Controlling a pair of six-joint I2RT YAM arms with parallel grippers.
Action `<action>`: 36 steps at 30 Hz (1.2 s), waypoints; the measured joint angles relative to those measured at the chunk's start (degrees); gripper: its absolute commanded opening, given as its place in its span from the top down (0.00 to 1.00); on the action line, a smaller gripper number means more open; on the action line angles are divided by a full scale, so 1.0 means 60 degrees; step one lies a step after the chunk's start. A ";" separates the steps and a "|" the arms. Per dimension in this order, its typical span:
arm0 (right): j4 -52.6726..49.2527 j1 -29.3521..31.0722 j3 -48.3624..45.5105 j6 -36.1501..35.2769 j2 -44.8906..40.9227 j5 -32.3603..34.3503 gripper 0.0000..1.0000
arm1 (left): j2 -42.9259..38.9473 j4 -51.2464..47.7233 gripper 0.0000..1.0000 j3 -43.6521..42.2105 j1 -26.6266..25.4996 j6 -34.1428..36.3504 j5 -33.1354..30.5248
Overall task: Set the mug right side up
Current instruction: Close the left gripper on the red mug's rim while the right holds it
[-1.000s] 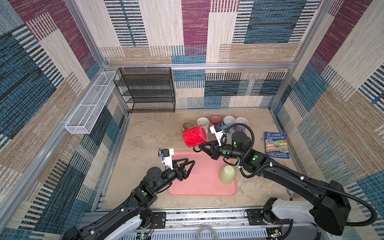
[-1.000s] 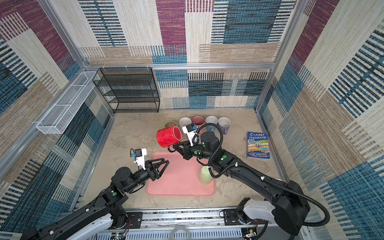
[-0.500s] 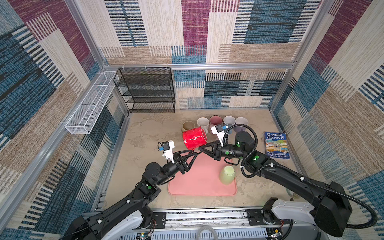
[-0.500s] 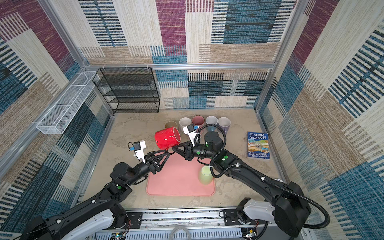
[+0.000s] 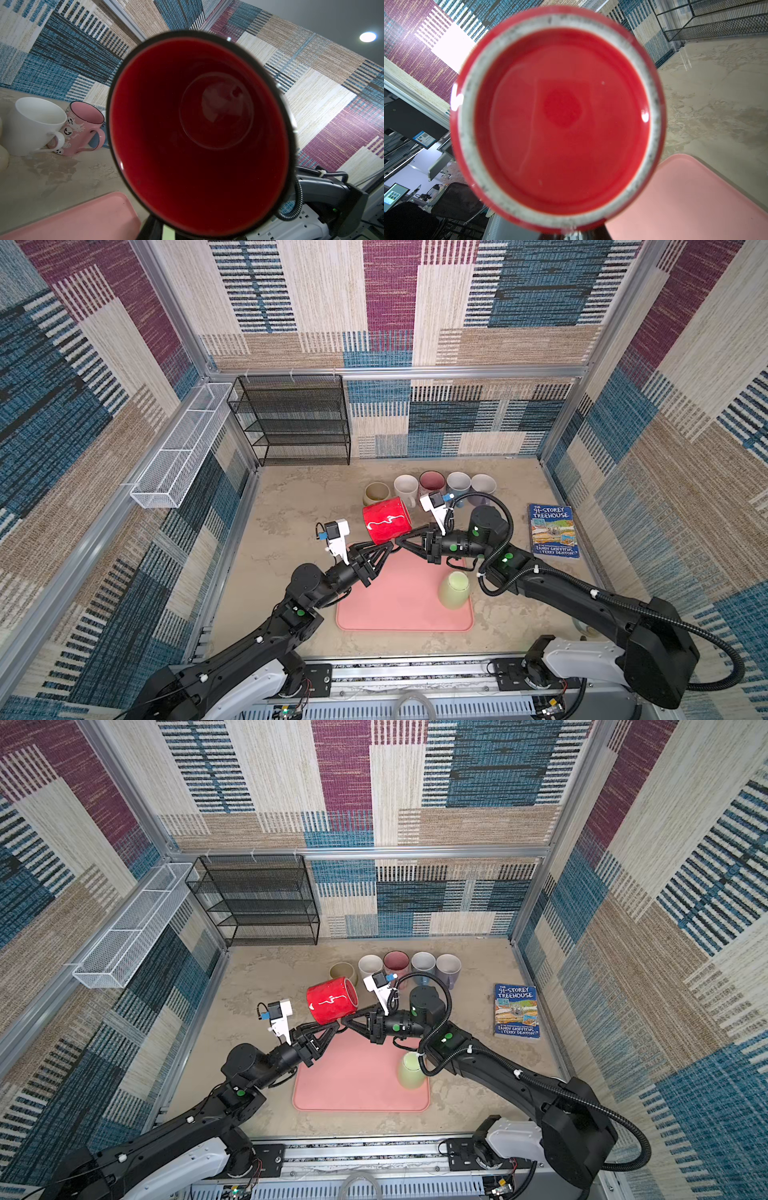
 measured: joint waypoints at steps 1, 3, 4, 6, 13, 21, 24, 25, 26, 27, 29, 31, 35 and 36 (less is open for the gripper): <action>0.0080 0.0000 -0.0007 0.0033 0.0029 -0.0051 1.00 | -0.0015 0.0000 0.71 0.0000 0.0004 0.0000 0.0007; 0.0266 0.0000 -0.0022 0.0066 0.0102 -0.0117 1.00 | -0.0062 -0.0004 0.72 0.0000 0.0004 0.0000 0.0004; 0.0379 0.0000 -0.0044 0.0087 0.0131 -0.0138 1.00 | -0.0084 -0.0004 0.72 0.0000 0.0004 0.0000 0.0004; 0.0543 0.0000 -0.0084 0.0117 0.0193 -0.0171 1.00 | -0.0106 -0.0022 0.72 0.0000 0.0004 0.0000 0.0004; 0.1042 0.0000 -0.0222 0.0288 0.0404 -0.0229 1.00 | -0.0095 -0.0102 0.78 0.0011 0.0022 -0.0004 0.0007; 0.1242 -0.0040 -0.0240 0.0590 0.0546 -0.0229 1.00 | -0.0102 -0.0055 1.00 0.0036 0.0033 0.0036 0.0117; 0.1242 -0.0033 -0.0237 0.0583 0.0619 -0.0299 0.97 | -0.0251 -0.0280 1.00 -0.0004 0.0029 0.0033 0.0069; 0.1213 -0.0025 -0.0226 0.0572 0.0648 -0.0324 0.90 | -0.0321 -0.0331 1.00 -0.0044 0.0029 0.0033 0.0058; 0.1184 -0.0018 -0.0215 0.0539 0.0663 -0.0353 0.84 | -0.0397 -0.0401 1.00 -0.0084 0.0029 0.0033 0.0036; 0.1162 -0.0007 -0.0200 0.0506 0.0681 -0.0390 0.76 | -0.0510 -0.0459 1.00 -0.0138 0.0029 0.0033 -0.0004; 0.1053 0.0029 -0.0186 0.0259 0.0699 -0.0375 0.64 | -0.0747 -0.0594 1.00 -0.0233 0.0029 0.0018 -0.0051; 0.0780 0.0025 -0.0186 0.0044 0.0718 -0.0364 0.54 | -0.1060 -0.0812 1.00 -0.0335 0.0033 0.0029 -0.0288; 0.0237 0.0011 -0.0124 -0.0328 0.0718 -0.0226 0.42 | -0.1679 -0.1508 1.00 -0.0393 0.0051 0.0098 -0.0707; 0.0120 0.0015 -0.0102 -0.0452 0.0718 -0.0197 0.40 | -0.1872 -0.1792 1.00 -0.0401 0.0051 0.0124 -0.0761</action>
